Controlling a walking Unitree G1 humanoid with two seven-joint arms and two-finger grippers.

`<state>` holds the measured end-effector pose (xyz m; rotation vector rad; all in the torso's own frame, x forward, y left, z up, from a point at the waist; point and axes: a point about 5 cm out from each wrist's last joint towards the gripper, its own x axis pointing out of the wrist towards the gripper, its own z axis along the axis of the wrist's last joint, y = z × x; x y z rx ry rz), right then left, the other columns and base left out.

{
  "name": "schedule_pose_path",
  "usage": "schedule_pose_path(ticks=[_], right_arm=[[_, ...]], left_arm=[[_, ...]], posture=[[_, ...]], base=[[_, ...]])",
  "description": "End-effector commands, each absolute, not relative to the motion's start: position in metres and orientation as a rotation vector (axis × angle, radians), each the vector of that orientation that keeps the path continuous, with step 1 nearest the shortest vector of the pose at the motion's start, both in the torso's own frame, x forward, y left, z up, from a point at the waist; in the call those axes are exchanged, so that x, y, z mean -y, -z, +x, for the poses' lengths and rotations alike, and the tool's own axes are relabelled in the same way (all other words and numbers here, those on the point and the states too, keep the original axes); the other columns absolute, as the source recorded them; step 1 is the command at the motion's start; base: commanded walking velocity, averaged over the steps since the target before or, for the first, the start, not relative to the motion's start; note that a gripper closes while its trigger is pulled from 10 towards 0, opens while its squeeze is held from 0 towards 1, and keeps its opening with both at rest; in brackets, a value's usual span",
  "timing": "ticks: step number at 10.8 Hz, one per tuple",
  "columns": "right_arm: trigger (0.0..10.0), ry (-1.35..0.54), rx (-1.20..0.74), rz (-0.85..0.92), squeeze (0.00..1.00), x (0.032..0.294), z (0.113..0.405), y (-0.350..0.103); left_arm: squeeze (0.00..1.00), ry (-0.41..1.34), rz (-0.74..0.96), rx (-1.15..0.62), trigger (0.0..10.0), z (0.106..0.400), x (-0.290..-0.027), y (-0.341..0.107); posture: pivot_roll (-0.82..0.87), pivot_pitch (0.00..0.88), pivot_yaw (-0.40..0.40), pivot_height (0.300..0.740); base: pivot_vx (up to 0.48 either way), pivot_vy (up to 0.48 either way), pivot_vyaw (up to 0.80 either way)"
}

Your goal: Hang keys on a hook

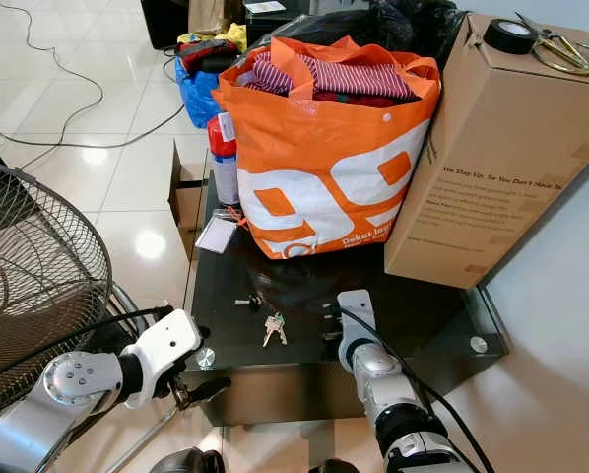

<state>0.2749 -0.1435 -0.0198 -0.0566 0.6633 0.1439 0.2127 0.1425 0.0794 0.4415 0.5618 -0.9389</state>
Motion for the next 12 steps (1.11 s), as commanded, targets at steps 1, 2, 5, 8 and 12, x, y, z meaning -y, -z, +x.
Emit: schedule_pose_path(ticks=[1,2,5,8,12], right_arm=[[3.3,-0.14,-0.672,-0.06,0.0,0.145,0.274,0.021],[0.0,-0.144,-0.67,-0.056,0.0,0.143,0.275,0.021],[0.0,-0.154,-0.667,-0.05,0.0,0.141,0.276,0.02],[0.0,-0.16,-0.667,-0.047,0.0,0.139,0.279,0.018],[0.0,-0.22,-0.557,-0.045,0.0,0.151,0.294,-0.01]], left_arm=[[0.23,0.954,0.445,-0.555,10.0,0.213,-0.14,-0.081],[0.22,0.951,0.446,-0.555,10.0,0.214,-0.141,-0.08],[0.23,0.943,0.445,-0.556,10.0,0.215,-0.142,-0.08],[0.23,0.93,0.445,-0.551,10.0,0.219,-0.142,-0.079],[0.23,0.892,0.402,-0.475,10.0,0.236,-0.133,-0.084]], posture=[[-0.08,0.079,0.0,0.74],[-0.07,0.077,-0.002,0.74],[-0.07,0.071,-0.006,0.74],[-0.07,0.041,-0.01,0.74],[-0.08,0.0,-0.003,0.74]], base=[[0.0,0.0,0.0],[0.0,0.0,0.0],[0.0,0.0,0.0],[0.0,0.0,0.0],[0.0,0.0,0.0]])
